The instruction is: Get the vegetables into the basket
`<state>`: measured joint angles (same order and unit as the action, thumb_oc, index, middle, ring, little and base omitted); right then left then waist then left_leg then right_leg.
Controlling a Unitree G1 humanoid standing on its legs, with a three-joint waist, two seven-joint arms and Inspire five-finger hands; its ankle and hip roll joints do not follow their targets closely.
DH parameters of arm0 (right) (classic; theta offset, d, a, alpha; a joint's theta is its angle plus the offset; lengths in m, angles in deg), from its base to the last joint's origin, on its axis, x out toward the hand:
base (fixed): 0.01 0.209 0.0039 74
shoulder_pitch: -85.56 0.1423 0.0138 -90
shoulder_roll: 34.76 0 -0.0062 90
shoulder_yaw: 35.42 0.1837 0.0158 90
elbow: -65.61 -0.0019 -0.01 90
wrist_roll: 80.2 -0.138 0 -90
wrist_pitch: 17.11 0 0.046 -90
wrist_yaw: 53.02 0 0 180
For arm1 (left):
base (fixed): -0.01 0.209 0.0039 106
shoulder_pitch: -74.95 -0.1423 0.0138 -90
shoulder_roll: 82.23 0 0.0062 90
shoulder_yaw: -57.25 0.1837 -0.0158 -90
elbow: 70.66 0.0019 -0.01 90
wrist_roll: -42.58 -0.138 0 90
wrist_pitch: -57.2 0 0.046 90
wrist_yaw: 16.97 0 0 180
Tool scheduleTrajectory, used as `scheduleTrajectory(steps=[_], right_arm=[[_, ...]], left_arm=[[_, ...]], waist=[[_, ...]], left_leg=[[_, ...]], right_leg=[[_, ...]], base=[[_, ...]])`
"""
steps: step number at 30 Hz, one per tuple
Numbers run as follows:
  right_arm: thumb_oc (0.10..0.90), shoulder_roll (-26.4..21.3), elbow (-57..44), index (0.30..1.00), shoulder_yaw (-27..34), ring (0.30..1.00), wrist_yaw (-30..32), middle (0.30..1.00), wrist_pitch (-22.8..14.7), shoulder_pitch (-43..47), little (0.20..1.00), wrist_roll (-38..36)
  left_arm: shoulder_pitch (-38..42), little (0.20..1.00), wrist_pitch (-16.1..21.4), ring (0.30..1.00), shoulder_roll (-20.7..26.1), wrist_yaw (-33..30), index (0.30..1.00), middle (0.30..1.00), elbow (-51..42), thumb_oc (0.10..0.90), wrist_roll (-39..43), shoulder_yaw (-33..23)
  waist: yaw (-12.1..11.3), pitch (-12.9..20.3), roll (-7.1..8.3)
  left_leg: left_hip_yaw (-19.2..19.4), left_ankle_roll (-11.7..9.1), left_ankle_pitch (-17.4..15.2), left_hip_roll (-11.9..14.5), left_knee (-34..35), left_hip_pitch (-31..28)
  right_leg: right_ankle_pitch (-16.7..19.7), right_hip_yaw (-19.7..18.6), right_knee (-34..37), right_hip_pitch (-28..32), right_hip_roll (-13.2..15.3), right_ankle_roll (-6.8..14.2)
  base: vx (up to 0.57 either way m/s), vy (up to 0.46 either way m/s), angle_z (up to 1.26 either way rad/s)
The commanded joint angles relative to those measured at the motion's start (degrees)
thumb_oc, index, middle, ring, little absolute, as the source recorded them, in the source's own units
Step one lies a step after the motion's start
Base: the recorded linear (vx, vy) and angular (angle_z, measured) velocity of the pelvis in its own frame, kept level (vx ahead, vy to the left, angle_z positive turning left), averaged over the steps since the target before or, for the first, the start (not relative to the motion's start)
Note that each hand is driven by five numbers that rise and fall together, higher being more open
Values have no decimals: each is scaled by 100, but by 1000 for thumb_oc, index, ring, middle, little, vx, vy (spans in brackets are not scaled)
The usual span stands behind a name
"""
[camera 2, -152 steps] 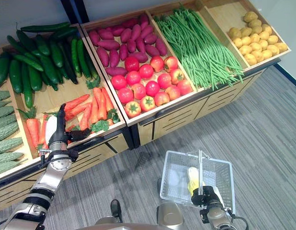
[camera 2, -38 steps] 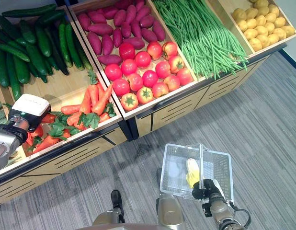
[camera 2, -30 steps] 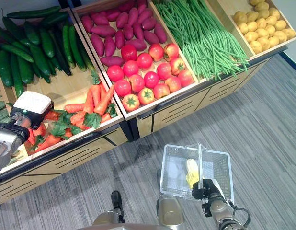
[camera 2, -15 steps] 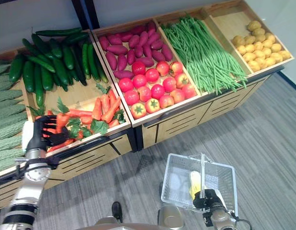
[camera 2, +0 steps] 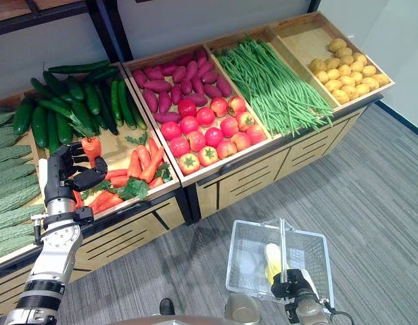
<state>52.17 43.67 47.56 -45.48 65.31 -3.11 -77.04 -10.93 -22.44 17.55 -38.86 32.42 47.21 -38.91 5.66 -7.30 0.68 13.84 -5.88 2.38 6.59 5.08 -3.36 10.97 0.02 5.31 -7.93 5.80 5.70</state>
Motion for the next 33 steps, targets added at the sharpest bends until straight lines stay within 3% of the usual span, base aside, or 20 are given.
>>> scheduleTrajectory(steps=[1,5,11,13,15,16,18,20,24,27,33], right_arm=[[400,-295,76,300,-118,300,125,300,-177,-78,300,155],[400,-296,85,300,-68,300,134,300,-180,-85,300,142],[400,-354,93,300,214,300,188,300,-152,-63,300,-39],[400,-352,90,300,241,300,177,300,-127,-92,300,-31],[400,-352,104,300,283,300,167,300,-117,-124,300,-32],[400,-333,91,300,333,300,158,300,-87,-130,300,-28],[400,-277,52,300,307,300,167,300,-80,-68,300,-74],[400,-231,94,300,271,300,171,300,-71,-15,300,-110],[400,-154,111,300,177,300,167,300,-73,58,300,-71],[400,-142,137,300,148,300,147,300,-58,103,300,-59],[400,-174,76,300,139,300,131,300,-78,23,300,-85]], left_arm=[[338,300,658,300,547,14,300,300,-604,400,96,-242],[289,300,706,300,494,151,300,300,-707,400,189,-163],[485,300,868,300,392,580,300,300,-1103,400,684,247],[521,300,867,300,399,640,300,300,-1136,400,716,320],[548,300,865,300,404,699,300,300,-1196,400,734,372],[585,300,919,300,406,799,300,300,-1301,400,801,450],[613,300,968,300,462,831,300,300,-1342,400,883,471],[624,300,986,300,527,914,300,300,-1454,400,943,500],[405,300,990,300,543,1148,300,300,-1838,400,1204,255],[316,300,980,300,551,1215,300,300,-1931,400,1201,181],[216,300,1012,300,529,1294,300,300,-1983,400,1250,94]], waist=[[105,169,254],[109,169,272],[189,-57,425],[210,-68,441],[245,-73,470],[367,-133,509],[339,-169,492],[231,-195,453],[-139,-130,310],[-217,-45,315],[-194,105,316]], left_leg=[[-189,-68,-51,101,-8,174],[-131,-47,-72,76,-61,79],[-73,62,-573,-86,-1119,519],[-27,101,-607,-134,-1143,529],[29,147,-624,-210,-1133,537],[162,209,-614,-338,-1069,573],[364,256,-562,-296,-1013,661],[535,313,-503,-216,-974,697],[1207,348,-455,12,-808,556],[1502,366,-402,33,-734,487],[1853,201,-244,162,-668,298]], right_leg=[[-402,209,-31,314,552,477],[-403,187,-31,373,574,481],[-241,26,-200,294,789,580],[-186,-25,-249,234,839,624],[-13,-97,-283,134,895,697],[518,-236,-302,-160,995,860],[578,-237,-325,-407,990,864],[277,209,-568,-453,997,722],[-763,1606,-1755,94,1121,467],[-833,1703,-1961,312,1144,480],[-1006,1677,-1167,597,832,416]], base=[[0,0,0],[0,0,0],[-68,72,-2],[-87,148,-12],[-106,138,-20],[-118,113,-29],[-200,139,-45],[-199,117,-104],[-119,119,-122],[-65,-5,-78],[25,-115,-54]])
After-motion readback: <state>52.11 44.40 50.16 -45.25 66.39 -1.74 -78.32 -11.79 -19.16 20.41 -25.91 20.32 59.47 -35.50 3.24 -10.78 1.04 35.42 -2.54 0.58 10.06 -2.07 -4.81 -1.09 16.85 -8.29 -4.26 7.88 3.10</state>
